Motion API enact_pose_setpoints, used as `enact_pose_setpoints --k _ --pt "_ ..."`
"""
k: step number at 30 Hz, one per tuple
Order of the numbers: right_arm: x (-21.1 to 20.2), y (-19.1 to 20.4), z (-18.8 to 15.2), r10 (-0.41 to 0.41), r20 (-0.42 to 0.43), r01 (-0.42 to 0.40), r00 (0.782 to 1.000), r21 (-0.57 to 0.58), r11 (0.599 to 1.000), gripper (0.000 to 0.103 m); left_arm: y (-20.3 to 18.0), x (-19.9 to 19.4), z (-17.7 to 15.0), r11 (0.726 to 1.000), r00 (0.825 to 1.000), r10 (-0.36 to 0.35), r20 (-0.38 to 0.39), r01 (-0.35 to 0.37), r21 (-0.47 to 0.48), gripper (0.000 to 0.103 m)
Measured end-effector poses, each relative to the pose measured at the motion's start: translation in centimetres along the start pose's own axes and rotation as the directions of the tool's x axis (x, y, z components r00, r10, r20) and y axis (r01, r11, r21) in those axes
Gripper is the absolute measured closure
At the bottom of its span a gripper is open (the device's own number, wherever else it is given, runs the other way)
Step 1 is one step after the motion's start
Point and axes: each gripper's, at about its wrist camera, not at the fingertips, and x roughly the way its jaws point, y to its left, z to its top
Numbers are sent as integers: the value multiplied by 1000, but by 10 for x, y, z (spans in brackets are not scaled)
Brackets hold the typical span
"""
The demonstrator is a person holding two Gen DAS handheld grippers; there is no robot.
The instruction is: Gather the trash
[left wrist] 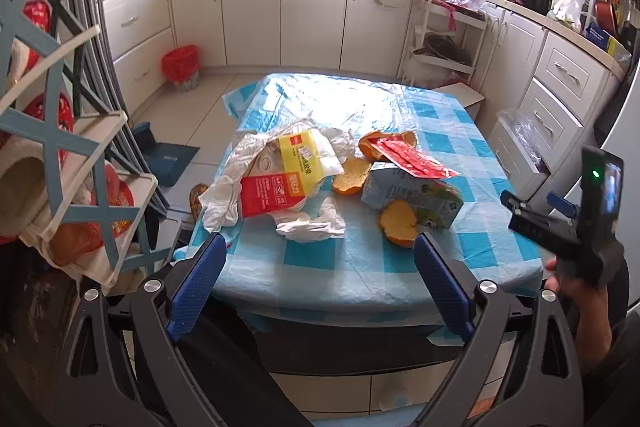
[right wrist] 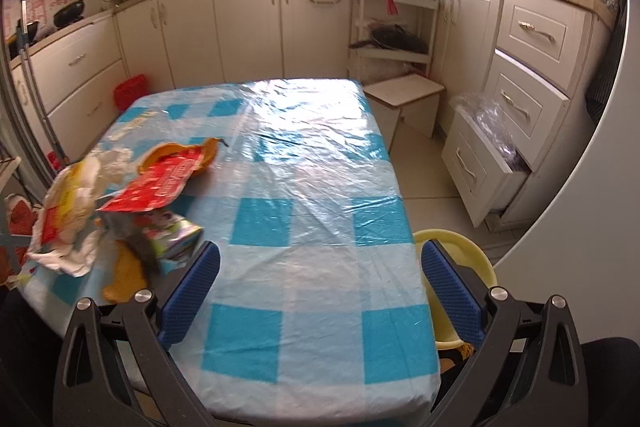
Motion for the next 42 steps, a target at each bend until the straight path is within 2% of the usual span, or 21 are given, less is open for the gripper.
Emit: enact_pose_setpoints --k 4,8,13,34,42 --pt "-40 24 -19 118 118 -111 986 -64 992 6 -10 -15 -1 1000 999 11 38 -12 1 10" --pt "-70 40 -32 174 216 -146 961 -136 980 6 -20 -25 -5 1000 997 29 67 -30 9 9" --pt "-84 42 -41 197 281 -161 939 -144 976 6 -26 -38 -9 999 994 45 99 -45 -5 8" --pt "-107 32 -53 211 312 -186 926 -110 976 6 -36 -68 -16 998 988 66 140 -66 -5 8" --pt "-106 32 -52 211 308 -185 928 -109 977 6 -40 -66 -16 998 989 65 134 -66 2 8"
